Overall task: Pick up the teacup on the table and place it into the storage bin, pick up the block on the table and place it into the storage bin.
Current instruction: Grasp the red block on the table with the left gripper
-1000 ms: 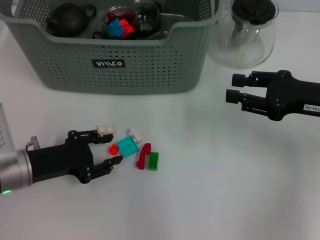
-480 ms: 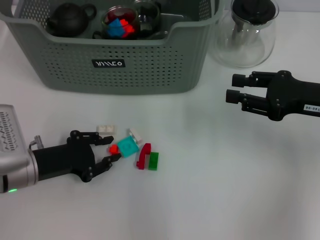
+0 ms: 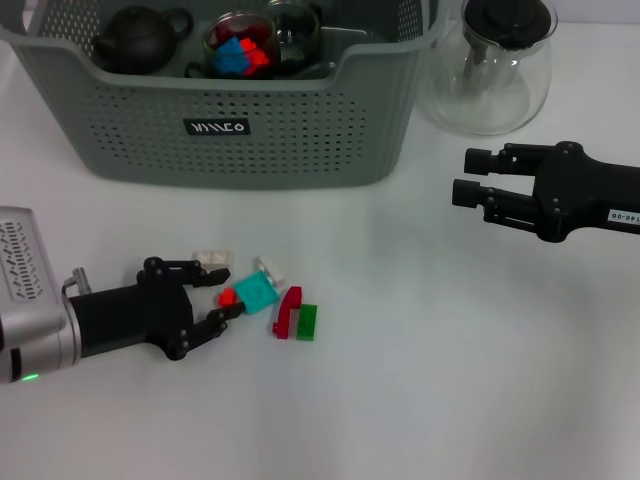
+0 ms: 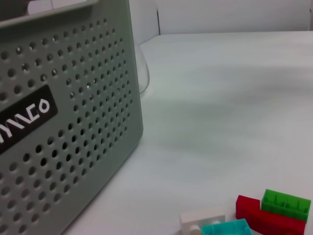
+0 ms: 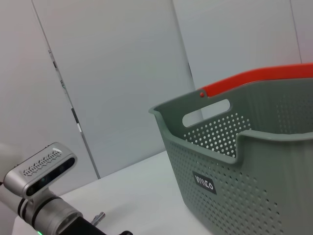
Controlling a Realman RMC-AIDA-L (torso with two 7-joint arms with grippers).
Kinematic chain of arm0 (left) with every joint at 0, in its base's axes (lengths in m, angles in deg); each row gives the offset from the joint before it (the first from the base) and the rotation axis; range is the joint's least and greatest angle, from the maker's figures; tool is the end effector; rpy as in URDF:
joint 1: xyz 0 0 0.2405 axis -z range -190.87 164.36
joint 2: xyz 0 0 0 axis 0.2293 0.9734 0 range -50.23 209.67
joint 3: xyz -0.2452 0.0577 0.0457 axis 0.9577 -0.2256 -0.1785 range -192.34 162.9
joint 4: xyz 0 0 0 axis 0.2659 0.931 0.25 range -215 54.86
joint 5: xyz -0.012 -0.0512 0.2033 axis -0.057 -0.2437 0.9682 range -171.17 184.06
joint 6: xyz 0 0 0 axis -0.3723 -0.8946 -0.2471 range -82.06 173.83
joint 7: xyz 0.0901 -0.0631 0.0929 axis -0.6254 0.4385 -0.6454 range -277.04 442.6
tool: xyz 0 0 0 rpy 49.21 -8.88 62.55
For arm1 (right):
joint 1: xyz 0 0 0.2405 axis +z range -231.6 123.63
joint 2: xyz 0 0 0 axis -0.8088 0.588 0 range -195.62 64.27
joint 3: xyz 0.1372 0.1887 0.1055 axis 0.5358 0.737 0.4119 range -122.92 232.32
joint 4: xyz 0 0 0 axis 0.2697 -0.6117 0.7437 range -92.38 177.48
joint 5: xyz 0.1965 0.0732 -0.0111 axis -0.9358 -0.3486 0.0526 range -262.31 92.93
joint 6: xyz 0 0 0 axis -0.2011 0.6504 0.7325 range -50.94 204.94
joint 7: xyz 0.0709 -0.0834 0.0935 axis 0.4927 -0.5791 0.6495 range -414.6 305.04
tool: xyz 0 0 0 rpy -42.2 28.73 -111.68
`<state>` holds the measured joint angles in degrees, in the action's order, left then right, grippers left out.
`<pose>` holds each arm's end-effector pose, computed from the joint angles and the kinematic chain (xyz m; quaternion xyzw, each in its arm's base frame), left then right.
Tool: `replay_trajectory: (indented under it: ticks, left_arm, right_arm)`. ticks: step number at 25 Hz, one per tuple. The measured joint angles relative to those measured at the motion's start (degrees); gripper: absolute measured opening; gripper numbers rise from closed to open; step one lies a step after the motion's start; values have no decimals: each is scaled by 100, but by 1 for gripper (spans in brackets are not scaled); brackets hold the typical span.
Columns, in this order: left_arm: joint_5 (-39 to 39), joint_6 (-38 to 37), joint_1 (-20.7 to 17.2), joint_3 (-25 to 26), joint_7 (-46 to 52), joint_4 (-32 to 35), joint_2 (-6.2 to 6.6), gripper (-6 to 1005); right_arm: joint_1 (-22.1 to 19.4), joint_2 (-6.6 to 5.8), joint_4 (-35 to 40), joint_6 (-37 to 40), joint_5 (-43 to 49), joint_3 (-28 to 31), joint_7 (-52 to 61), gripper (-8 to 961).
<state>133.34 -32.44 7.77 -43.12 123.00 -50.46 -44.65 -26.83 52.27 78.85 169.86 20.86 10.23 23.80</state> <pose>-0.3389 0.2591 -0.0569 -0.9627 -0.0890 -0.1268 0.2220 0.2602 0.3146 0.0036 -0.9256 0.2143 0.2929 0.1074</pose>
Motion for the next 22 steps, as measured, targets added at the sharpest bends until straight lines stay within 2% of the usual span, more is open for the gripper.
replay_trajectory:
  ticks: [10, 22]
  left_arm:
    - [2, -197, -98, 47, -26, 116, 19, 411]
    - [2, -231, -185, 434, -33, 251, 13, 411]
  right_arm:
    - [-20, -23, 0, 10, 1, 0, 0, 505]
    - [-17, -18, 0, 2, 1, 0, 0, 505]
